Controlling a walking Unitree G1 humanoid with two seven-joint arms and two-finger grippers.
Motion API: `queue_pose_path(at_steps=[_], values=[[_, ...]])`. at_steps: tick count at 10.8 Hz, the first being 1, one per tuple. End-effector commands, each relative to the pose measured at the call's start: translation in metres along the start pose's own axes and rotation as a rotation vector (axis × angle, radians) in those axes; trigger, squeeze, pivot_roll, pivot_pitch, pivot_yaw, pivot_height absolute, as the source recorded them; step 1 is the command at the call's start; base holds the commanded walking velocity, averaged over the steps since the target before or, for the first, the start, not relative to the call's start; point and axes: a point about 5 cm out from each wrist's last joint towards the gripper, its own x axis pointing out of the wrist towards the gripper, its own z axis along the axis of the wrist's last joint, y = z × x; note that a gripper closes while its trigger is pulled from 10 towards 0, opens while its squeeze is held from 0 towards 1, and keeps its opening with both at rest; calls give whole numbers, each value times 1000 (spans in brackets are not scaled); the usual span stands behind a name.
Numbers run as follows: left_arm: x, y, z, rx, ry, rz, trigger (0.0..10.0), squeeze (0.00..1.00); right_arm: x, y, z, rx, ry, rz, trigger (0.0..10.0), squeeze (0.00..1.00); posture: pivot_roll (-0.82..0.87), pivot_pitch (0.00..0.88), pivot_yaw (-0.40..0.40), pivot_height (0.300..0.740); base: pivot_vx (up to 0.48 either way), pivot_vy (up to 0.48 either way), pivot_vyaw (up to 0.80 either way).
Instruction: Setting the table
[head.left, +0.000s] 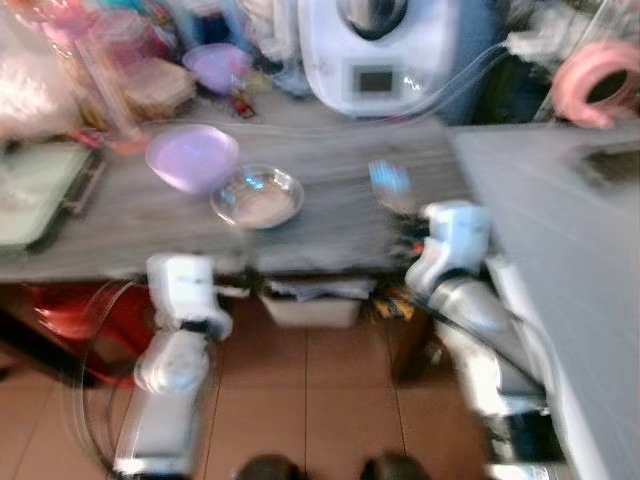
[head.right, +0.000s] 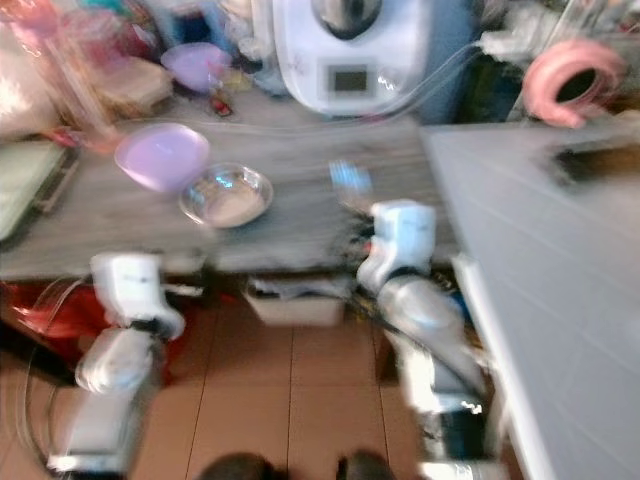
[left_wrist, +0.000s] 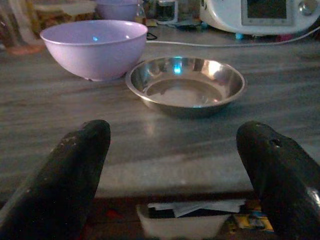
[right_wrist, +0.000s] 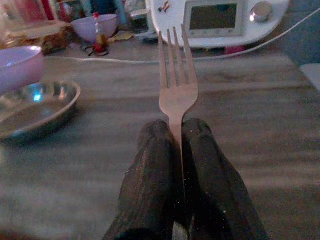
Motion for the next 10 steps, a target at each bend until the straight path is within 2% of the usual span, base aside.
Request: queue_pose_path(at_steps=[1,2,3,4,6,10], values=[[0,8,5,4,-18,16,10000,0,4,8,7,3,-31,13,10000,0,-4,47,41,740,0,0,0],[0,8,5,5,-17,16,10000,0,4,4,4,-17,-15,-23,10000,0,-3,49,41,740,0,0,0],[-2,10,4,6,-13,24,10000,0,4,0,1,9,-4,-35,10000,0,0,53,42,740,0,0,0],[-3,11,3,5,-11,29,10000,0,5,0,3,-9,-6,-21,10000,0,4,59,43,740,0,0,0],[-5,11,5,11,-10,27,10000,0,14,-5,8,37,-32,-80,10000,0,16,69,48,740,0,0,800],[-8,17,9,20,-9,31,10000,0,19,-18,8,61,-35,-194,10000,0,41,89,58,740,0,0,0]])
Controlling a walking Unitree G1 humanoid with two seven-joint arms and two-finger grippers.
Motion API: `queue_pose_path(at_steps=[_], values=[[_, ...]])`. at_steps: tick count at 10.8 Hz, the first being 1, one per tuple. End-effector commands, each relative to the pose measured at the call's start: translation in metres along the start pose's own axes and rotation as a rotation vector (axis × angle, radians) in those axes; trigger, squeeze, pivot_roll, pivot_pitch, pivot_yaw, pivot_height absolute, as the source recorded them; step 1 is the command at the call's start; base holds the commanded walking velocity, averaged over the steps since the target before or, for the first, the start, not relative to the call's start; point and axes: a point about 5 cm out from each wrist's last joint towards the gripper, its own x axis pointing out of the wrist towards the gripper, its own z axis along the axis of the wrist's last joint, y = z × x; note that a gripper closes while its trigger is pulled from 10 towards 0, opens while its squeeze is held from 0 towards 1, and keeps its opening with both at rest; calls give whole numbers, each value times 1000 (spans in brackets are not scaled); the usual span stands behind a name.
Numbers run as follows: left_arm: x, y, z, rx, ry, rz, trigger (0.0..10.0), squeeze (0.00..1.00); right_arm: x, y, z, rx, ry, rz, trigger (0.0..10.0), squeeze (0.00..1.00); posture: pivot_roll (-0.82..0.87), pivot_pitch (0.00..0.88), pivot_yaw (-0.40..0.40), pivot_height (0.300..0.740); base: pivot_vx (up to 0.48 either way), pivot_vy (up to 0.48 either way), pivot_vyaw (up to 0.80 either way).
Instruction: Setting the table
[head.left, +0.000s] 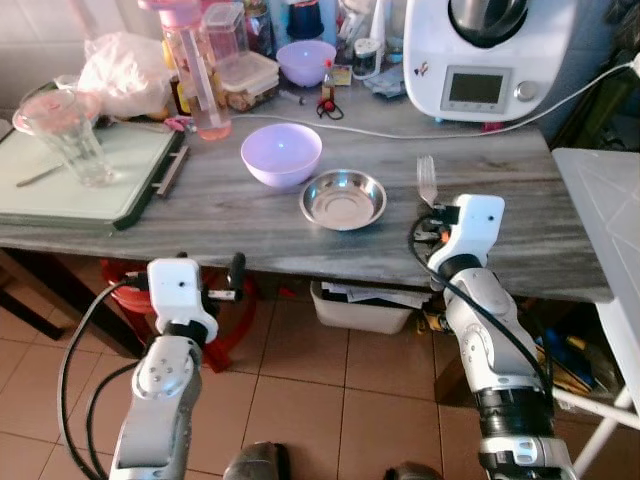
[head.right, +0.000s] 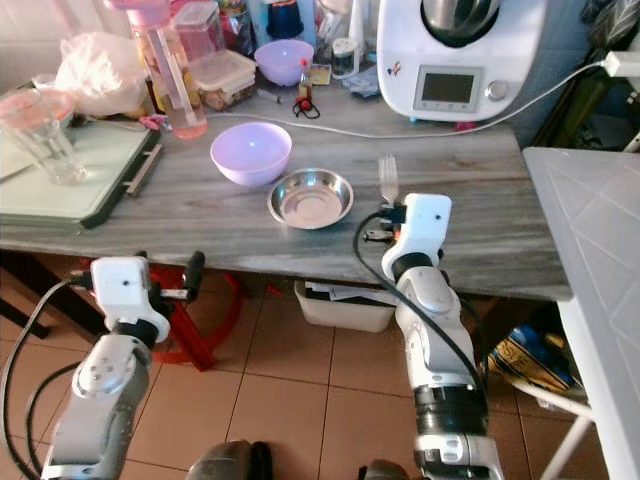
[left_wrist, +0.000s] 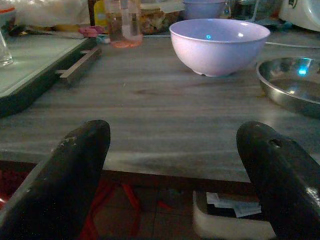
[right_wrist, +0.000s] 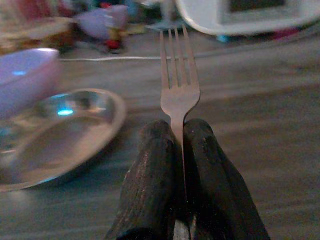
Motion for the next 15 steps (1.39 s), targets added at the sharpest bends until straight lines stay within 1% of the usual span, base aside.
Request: queue_pose_path(at_steps=[1,2,3,4,5,6,7,8,9,13,14,15], values=[[-5,4,0,15,17,-4,10000,0,7,-3,8,6,-27,-38,10000,0,55,105,69,740,0,0,0],[-9,7,0,24,27,-5,10000,0,13,-5,7,25,-7,-64,10000,0,69,119,77,740,0,0,0],[-12,10,2,31,32,-2,10000,0,20,-3,8,37,10,-77,10000,0,81,133,83,740,0,0,0],[-14,10,3,48,40,-3,10000,0,24,0,6,62,31,-79,10000,0,89,138,86,740,0,0,0],[-17,12,2,66,55,3,10000,0,26,6,-1,92,82,-105,10000,0,96,144,87,740,0,0,0],[-19,14,2,69,62,8,10000,0,27,15,-7,129,109,-88,10000,0,100,147,89,740,0,0,0],[-21,16,2,71,69,18,10000,0,27,28,-17,191,161,-73,10000,0,101,152,92,740,0,0,0],[-22,17,2,71,73,19,10000,0,28,30,-17,177,164,-70,10000,0,101,154,92,740,0,0,0],[-23,17,2,71,77,18,10000,0,31,30,-15,176,159,-76,10000,0,102,154,90,740,0,0,0],[-22,14,3,56,81,10,10000,0,43,14,-7,165,154,-129,10000,0,97,154,87,740,0,0,0],[-23,14,2,56,83,9,10000,0,45,13,-6,165,153,-129,10000,0,97,153,87,740,0,0,0],[-22,14,1,48,89,6,10000,0,48,16,-7,166,162,-119,10000,0,93,152,90,740,0,0,0]])
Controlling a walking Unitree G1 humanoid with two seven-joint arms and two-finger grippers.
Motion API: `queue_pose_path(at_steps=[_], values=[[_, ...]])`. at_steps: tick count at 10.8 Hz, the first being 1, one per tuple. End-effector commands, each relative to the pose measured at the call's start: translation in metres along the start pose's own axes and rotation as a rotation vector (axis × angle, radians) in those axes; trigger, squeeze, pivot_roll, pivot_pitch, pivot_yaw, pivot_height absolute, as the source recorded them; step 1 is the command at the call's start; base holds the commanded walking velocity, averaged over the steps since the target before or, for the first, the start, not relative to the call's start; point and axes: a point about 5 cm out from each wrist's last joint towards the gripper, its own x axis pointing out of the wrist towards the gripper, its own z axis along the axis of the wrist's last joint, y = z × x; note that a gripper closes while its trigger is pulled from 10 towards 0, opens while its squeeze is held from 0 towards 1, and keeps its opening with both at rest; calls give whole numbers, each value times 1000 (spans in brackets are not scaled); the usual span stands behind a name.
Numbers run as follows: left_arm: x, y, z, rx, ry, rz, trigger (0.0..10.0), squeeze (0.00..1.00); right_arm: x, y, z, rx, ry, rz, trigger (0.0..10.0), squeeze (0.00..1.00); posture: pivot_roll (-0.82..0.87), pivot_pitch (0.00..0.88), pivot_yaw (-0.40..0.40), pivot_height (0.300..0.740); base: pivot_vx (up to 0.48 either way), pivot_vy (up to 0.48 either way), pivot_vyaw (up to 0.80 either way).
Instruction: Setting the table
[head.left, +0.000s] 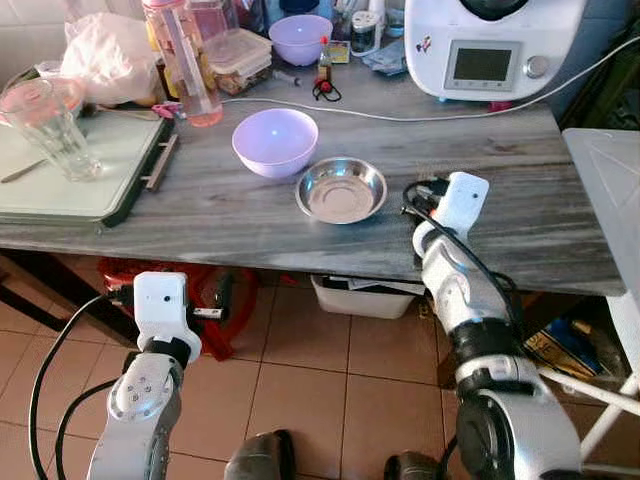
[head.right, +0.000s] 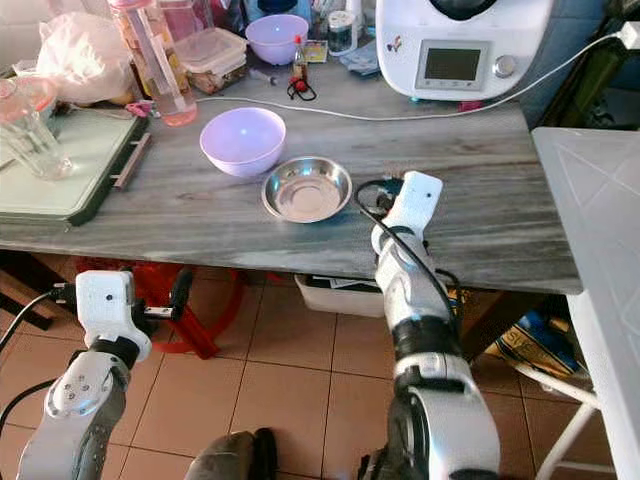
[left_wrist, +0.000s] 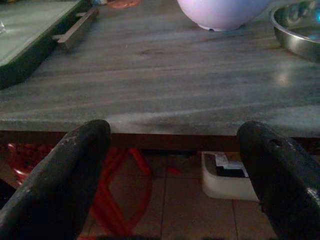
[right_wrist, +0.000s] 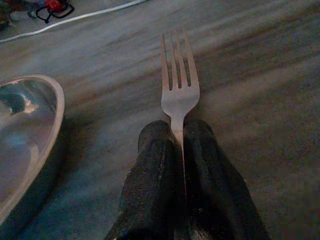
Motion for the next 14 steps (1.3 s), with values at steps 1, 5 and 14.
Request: queue_pose_path(at_steps=[1,5,14], values=[[-1,0,3,-9,-5,-12,10000,0,1,6,-6,11,30,14,10000,0,92,152,90,740,0,0,0],[0,-2,3,-11,-6,-15,10000,0,4,14,-10,17,39,30,10000,102,92,150,89,740,0,0,0],[1,-7,1,-25,-1,-21,10000,0,2,-2,4,-62,-41,26,10000,1000,79,147,78,740,0,0,0]])
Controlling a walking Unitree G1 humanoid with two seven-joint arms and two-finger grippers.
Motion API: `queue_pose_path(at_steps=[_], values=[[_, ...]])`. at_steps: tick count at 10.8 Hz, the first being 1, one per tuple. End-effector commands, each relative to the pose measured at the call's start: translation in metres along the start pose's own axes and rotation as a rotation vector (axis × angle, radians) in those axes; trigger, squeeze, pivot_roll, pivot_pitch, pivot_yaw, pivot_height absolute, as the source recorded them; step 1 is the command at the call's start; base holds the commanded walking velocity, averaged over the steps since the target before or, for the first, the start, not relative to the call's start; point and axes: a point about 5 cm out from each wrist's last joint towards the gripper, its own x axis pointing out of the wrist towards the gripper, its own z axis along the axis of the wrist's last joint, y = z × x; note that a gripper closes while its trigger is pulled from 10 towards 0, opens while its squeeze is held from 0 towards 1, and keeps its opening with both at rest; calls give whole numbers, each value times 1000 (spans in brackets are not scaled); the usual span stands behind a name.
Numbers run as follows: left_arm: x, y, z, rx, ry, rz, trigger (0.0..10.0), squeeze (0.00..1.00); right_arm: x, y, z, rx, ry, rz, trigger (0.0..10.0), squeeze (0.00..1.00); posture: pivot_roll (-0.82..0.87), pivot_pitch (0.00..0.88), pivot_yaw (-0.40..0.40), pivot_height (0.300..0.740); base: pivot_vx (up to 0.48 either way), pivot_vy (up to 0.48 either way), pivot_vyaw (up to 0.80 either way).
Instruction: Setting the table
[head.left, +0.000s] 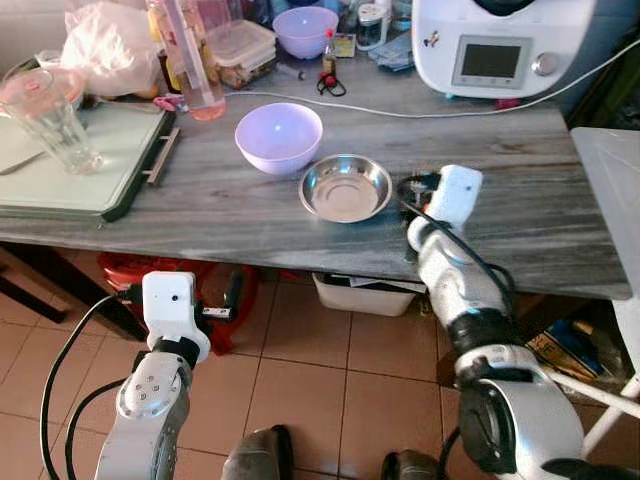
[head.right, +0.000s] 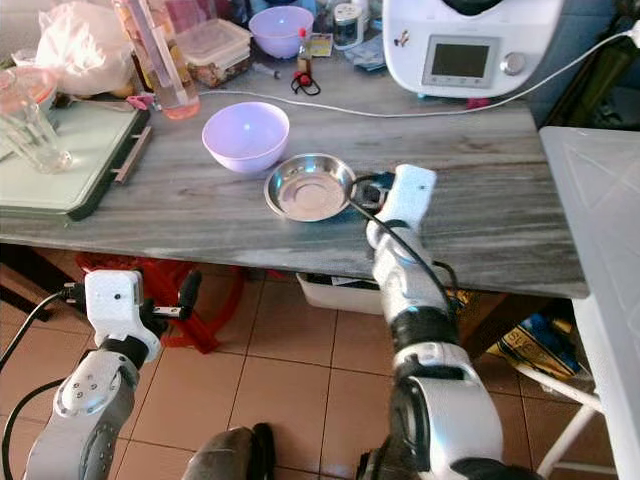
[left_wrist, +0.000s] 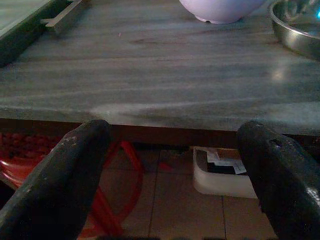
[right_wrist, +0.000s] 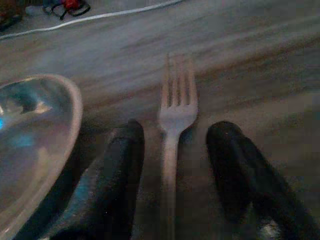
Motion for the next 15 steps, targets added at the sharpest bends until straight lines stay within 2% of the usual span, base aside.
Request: queue_pose_path(at_steps=[1,4,6,8,9,12,15], values=[[-1,1,1,0,-3,2,10000,0,-2,0,3,-18,-29,18,10000,1000,76,143,78,740,0,0,0],[0,1,1,2,-7,0,10000,0,-6,-1,10,-57,-105,21,10000,1000,78,139,78,740,0,0,0],[0,1,1,-2,-5,-1,10000,0,-7,-9,20,-232,-167,-40,10000,980,77,142,79,740,0,0,0],[-3,1,1,-3,0,-8,10000,0,-2,-19,16,-246,-79,-92,10000,792,85,159,82,740,0,0,0],[-9,1,-2,-2,20,-19,10000,0,2,-22,16,-269,-47,-93,10000,733,92,172,85,740,0,0,0],[-13,3,-2,3,32,-17,10000,0,8,-22,18,-270,14,-86,10000,647,102,192,90,740,0,0,0],[-14,4,-2,6,40,-20,10000,0,11,-19,18,-266,45,-69,10000,604,107,195,93,740,0,0,0]])
